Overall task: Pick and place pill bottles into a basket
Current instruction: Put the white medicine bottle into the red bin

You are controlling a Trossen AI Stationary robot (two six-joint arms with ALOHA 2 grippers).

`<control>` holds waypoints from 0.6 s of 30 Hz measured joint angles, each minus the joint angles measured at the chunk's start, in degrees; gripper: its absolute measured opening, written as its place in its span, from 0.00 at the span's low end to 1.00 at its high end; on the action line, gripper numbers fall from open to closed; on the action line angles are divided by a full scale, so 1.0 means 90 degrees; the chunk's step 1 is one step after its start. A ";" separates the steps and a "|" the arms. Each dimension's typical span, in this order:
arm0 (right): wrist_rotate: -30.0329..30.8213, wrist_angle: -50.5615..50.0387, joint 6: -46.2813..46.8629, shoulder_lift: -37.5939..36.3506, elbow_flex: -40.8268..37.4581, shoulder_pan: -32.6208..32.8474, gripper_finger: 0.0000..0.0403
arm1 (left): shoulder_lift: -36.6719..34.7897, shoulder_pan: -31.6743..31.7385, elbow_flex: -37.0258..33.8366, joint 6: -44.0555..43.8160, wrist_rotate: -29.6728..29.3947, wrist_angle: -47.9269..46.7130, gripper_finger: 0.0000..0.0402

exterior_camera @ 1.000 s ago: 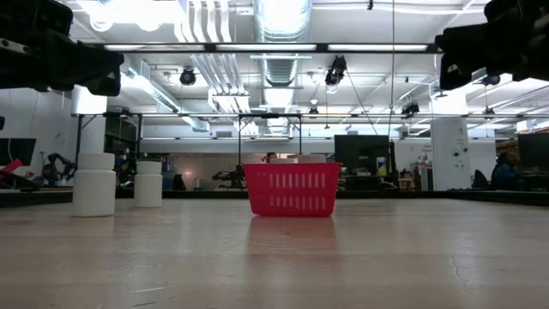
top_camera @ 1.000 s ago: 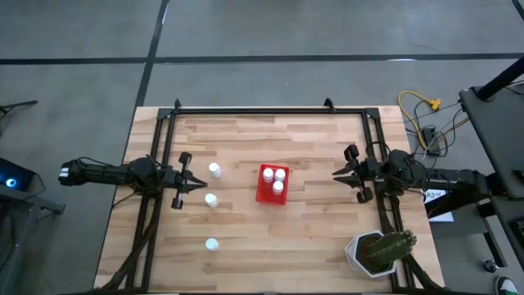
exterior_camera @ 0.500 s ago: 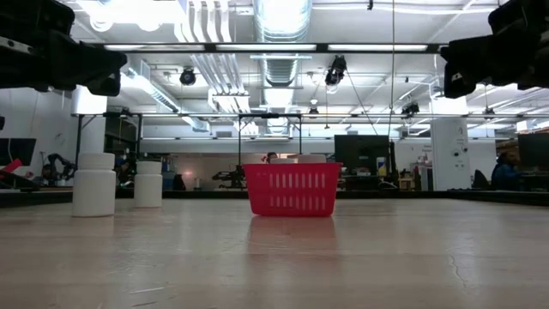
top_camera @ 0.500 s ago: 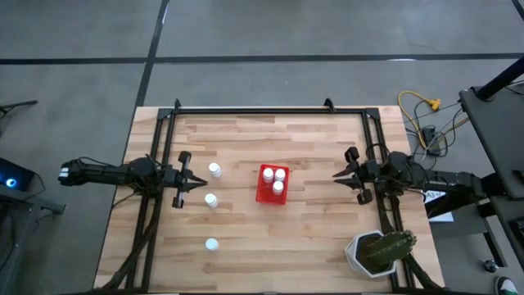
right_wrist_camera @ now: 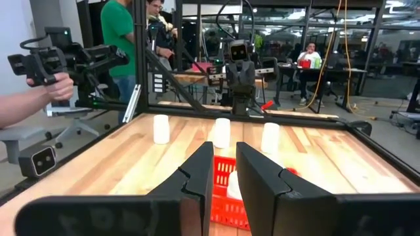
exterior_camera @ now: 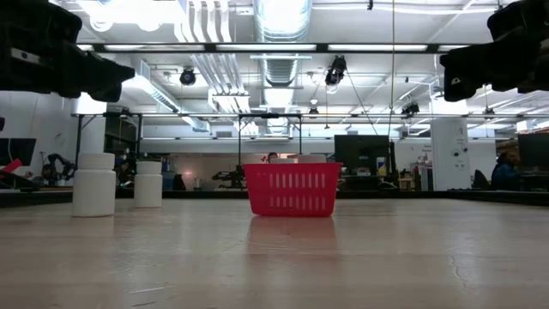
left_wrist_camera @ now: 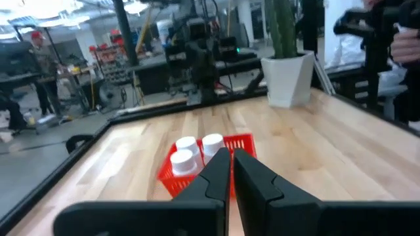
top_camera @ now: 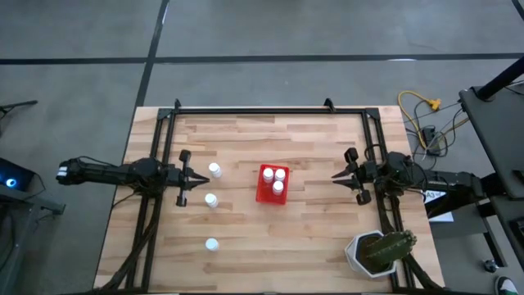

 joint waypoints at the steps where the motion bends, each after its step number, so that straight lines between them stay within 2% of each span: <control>1: 0.0000 -0.0002 -0.0010 0.0004 0.0000 0.0000 0.15 | 0.0071 -0.0001 0.0045 0.0000 -0.0005 -0.0030 0.01; 6: -0.0001 -0.0045 0.0252 0.0004 0.0000 0.0000 0.15 | 0.0522 -0.0002 0.0410 -0.0026 -0.0168 0.0019 0.07; 14: 0.0000 -0.0044 0.0209 0.0005 0.0000 0.0000 0.15 | 0.1331 -0.0002 0.0634 -0.0024 -0.0311 0.0011 0.26; 18: 0.0000 -0.0044 0.0254 0.0007 0.0000 0.0000 0.15 | 0.1639 -0.0007 0.1025 -0.0309 -0.0251 0.0039 0.34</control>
